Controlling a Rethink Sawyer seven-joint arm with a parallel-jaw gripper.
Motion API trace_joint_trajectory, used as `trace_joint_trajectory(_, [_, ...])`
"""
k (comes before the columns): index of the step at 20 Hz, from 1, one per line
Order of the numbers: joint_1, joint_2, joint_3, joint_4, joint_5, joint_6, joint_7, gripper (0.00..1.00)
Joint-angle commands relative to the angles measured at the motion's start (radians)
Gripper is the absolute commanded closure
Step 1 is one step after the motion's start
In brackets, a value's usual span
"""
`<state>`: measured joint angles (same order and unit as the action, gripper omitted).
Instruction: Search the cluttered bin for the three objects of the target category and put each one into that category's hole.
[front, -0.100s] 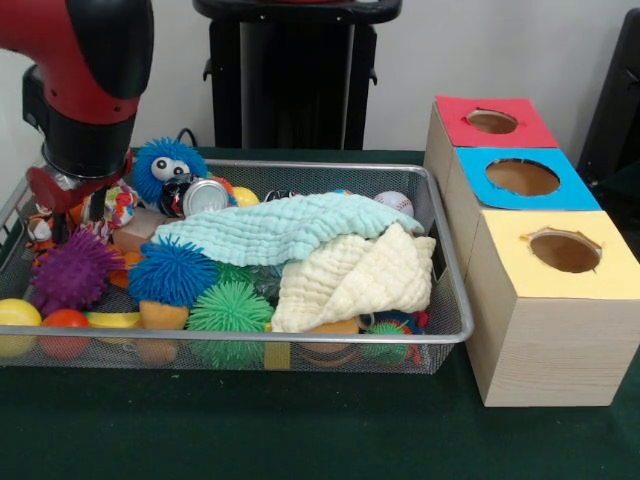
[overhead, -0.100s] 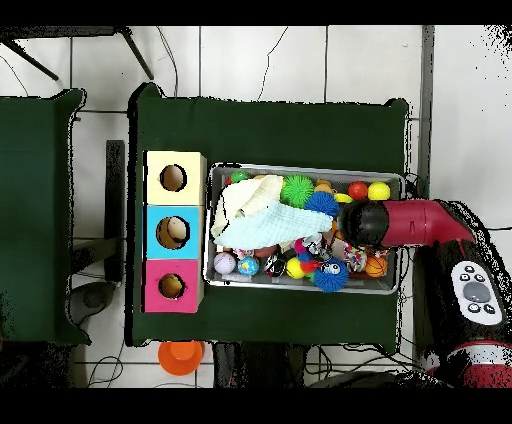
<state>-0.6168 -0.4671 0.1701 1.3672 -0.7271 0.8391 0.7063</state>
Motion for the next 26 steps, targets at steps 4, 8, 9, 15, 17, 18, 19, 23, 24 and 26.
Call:
trace_joint_trajectory(4, [0.054, 0.080, -0.060, -0.100, -0.036, 0.121, 0.079, 0.00])
trace_joint_trajectory(8, [0.059, 0.071, -0.082, -0.111, -0.040, 0.111, 0.063, 0.00])
trace_joint_trajectory(9, [0.057, 0.063, -0.088, -0.111, -0.039, 0.110, 0.058, 0.00])
trace_joint_trajectory(15, [0.064, 0.054, -0.110, -0.109, -0.038, 0.091, 0.055, 0.00])
trace_joint_trajectory(17, [0.069, 0.052, -0.121, -0.110, -0.037, 0.097, 0.056, 0.00])
trace_joint_trajectory(18, [0.071, 0.052, -0.127, -0.108, -0.036, 0.101, 0.055, 0.00])
trace_joint_trajectory(19, [0.072, 0.056, -0.134, -0.102, -0.034, 0.104, 0.059, 0.00])
trace_joint_trajectory(23, [0.066, 0.080, -0.138, -0.093, -0.023, 0.087, 0.059, 0.00])
trace_joint_trajectory(24, [0.064, 0.082, -0.136, -0.089, -0.018, 0.082, 0.059, 0.00])
trace_joint_trajectory(26, [0.056, 0.092, -0.128, -0.078, -0.006, 0.063, 0.064, 0.00])
